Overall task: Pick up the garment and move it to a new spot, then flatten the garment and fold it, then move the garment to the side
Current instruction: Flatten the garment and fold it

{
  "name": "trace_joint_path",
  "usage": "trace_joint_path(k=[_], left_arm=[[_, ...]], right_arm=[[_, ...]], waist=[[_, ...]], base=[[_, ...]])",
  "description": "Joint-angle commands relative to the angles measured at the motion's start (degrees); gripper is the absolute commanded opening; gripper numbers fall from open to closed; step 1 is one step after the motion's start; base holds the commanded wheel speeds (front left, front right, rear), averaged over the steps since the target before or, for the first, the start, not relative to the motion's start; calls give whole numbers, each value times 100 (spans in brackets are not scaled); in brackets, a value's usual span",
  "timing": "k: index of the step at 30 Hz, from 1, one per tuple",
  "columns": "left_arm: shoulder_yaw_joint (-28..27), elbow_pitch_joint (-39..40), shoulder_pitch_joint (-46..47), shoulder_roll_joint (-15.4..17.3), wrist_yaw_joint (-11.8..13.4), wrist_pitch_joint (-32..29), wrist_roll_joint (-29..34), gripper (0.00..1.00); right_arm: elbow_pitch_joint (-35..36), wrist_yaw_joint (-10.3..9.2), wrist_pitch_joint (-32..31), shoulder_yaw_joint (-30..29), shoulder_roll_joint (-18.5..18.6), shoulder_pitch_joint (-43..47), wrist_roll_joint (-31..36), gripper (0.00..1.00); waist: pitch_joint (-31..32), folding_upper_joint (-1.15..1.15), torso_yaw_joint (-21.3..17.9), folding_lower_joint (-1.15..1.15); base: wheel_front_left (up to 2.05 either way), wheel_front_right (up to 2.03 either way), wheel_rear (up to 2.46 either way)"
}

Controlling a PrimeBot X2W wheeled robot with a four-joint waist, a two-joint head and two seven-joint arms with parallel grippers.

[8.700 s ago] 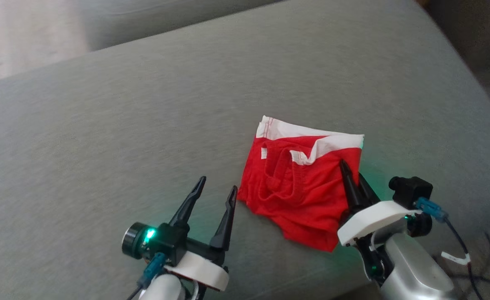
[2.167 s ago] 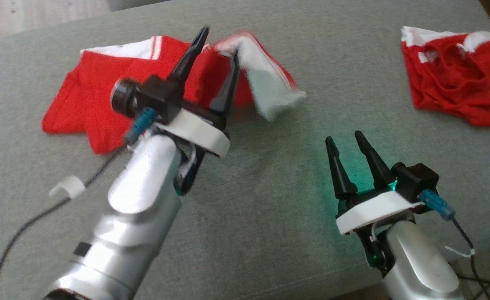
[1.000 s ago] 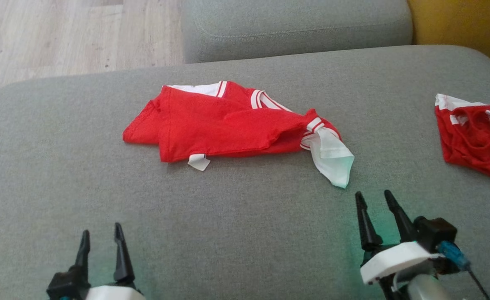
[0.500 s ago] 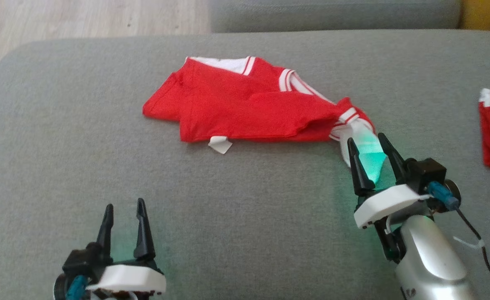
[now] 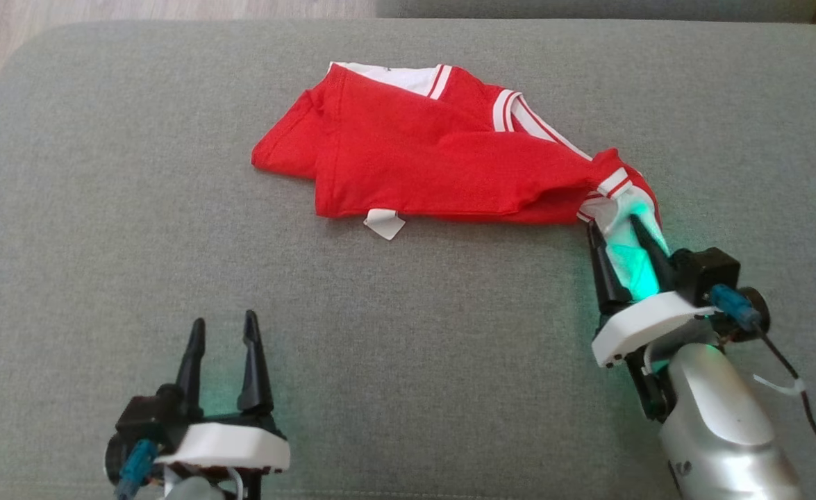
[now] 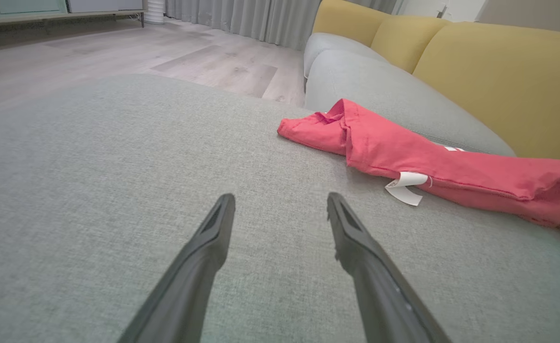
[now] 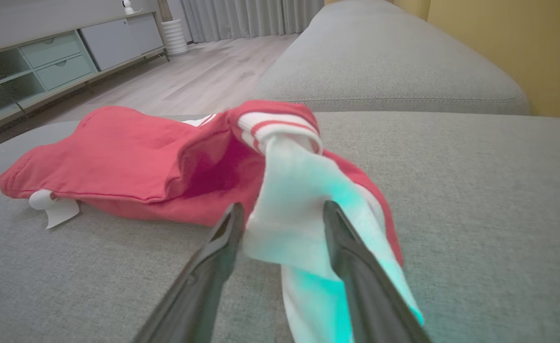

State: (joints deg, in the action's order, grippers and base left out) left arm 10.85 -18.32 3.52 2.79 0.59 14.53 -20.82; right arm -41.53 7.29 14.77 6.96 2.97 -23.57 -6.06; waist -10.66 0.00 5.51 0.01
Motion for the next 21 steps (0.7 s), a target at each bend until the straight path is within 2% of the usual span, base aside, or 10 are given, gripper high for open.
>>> trace_joint_path(k=[1, 4, 9, 11, 14, 15, 16, 21], left_arm=[[-136, 171, 201, 10, 31, 47, -70, 100], [-116, 176, 223, 10, 16, 47, -74, 100], [-122, 178, 192, 10, 1, 47, -110, 100], [-150, 174, 169, 9, 1, 47, -110, 100], [-188, 173, 151, 9, 4, 47, -96, 100], [-203, 171, 145, 9, 5, 47, -89, 100], [-219, 168, 149, 9, 9, 47, -80, 100], [-308, 149, 233, 9, 28, 47, -13, 100]], right_arm=[[190, 20, 23, 210, -9, -144, -83, 0], [442, 20, 23, 526, -9, -22, -226, 0], [864, 20, 23, 1412, -9, 387, -580, 0], [893, 20, 23, 1836, -9, 549, -717, 0], [759, 20, 23, 2177, -9, 651, -873, 0], [702, 20, 23, 2307, -9, 674, -1001, 15], [672, 20, 23, 2437, -9, 677, -1151, 100], [1041, 20, 23, 2549, -9, 608, -1508, 100]], waist=[[-8, 0, 3, -1], [0, 0, 3, -1], [74, 0, -28, -1], [110, 0, -59, -1], [136, 0, -98, -1], [143, 0, -117, -1], [143, 0, -139, -1], [105, 0, -293, -1]], base=[[0, 0, 0], [0, 0, 0], [0, 0, 0], [0, 0, 0], [0, 0, 0], [0, 0, 0], [0, 0, 0], [0, 0, 0]])
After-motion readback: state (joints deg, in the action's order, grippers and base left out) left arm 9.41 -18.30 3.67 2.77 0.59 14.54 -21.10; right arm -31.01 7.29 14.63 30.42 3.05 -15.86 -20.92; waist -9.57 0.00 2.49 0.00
